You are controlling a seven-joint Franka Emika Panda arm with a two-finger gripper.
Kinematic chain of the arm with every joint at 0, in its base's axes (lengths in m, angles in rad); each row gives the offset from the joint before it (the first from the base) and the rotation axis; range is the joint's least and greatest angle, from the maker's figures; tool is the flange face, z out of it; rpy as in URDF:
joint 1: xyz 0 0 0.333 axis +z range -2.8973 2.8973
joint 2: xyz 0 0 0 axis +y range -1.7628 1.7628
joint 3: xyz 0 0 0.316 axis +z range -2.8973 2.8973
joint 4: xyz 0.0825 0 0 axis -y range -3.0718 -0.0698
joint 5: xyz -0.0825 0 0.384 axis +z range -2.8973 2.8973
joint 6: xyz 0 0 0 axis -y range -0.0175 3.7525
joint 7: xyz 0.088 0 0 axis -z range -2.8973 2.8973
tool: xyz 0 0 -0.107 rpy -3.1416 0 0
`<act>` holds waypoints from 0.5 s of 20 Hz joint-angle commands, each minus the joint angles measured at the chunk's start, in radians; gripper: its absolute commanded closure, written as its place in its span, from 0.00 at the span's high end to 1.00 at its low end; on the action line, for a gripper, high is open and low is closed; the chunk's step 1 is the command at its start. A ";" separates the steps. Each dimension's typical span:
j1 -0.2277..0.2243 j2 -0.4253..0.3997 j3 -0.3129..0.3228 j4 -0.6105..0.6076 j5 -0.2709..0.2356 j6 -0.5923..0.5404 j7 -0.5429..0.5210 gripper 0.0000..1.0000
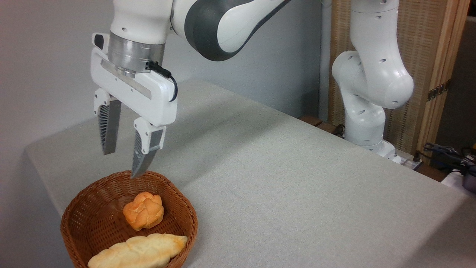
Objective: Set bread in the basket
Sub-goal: 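Lower the roll into the basket beside the bun and open the gripper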
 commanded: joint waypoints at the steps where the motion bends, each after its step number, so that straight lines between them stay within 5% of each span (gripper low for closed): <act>1: -0.009 -0.013 0.010 0.012 -0.001 -0.143 -0.013 1.00; 6: -0.009 -0.016 0.010 0.049 0.080 -0.343 0.001 1.00; 10: -0.010 -0.016 0.010 0.053 0.089 -0.371 -0.007 1.00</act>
